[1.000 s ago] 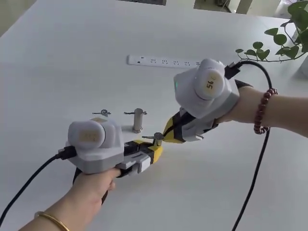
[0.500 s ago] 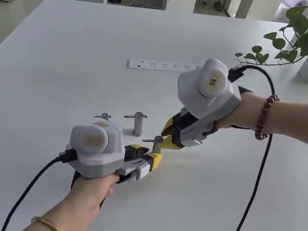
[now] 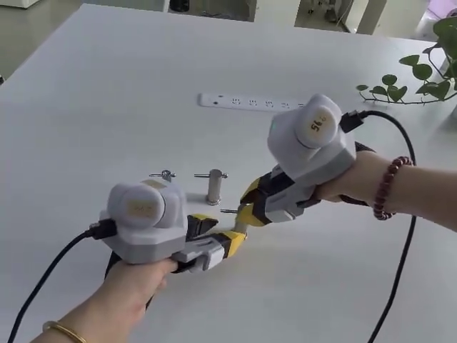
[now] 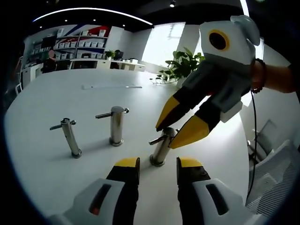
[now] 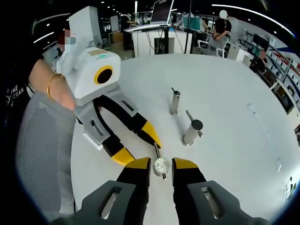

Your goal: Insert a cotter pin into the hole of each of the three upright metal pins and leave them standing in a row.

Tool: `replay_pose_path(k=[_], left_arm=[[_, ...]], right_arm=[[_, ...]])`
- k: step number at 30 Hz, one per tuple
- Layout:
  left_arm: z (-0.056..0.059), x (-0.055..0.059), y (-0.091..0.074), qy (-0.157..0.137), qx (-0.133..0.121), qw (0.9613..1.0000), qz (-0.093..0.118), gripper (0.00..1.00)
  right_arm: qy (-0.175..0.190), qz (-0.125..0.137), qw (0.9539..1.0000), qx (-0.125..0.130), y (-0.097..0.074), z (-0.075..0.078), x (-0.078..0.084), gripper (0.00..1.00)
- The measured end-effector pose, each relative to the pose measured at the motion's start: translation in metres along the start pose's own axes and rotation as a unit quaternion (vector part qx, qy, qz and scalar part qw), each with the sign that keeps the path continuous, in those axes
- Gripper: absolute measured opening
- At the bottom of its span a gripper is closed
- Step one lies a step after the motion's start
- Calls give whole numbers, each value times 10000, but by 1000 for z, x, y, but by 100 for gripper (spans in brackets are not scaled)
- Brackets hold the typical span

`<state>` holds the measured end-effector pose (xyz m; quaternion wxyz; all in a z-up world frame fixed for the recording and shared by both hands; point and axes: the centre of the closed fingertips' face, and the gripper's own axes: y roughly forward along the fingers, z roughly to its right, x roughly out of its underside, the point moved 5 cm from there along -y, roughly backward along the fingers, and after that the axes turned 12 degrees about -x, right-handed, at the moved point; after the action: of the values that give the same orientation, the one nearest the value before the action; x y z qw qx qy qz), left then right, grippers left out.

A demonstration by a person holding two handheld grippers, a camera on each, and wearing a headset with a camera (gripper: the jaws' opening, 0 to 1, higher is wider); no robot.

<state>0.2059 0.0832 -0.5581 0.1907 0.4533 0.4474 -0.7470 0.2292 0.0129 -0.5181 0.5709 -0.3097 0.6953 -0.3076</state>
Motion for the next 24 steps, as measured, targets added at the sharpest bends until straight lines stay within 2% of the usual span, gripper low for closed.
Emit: replay_pose_path(k=[8,12,17,24], left_arm=[[0,-1,-4,106,-3,9999,-4,32],[-1,-4,-7,84,-11,10000,21,33],[-1,-7,-11,-4,21,10000,39,35],[0,-13,-19,-21,70,9999,111,38]], right_arm=[[42,-46,10000,6,6,3,3,10],[76,-20,10000,-14,8,5,4,10],[-47,-17,10000,-72,11,6,7,9],[-110,24,9999,-82,10,3,4,8]])
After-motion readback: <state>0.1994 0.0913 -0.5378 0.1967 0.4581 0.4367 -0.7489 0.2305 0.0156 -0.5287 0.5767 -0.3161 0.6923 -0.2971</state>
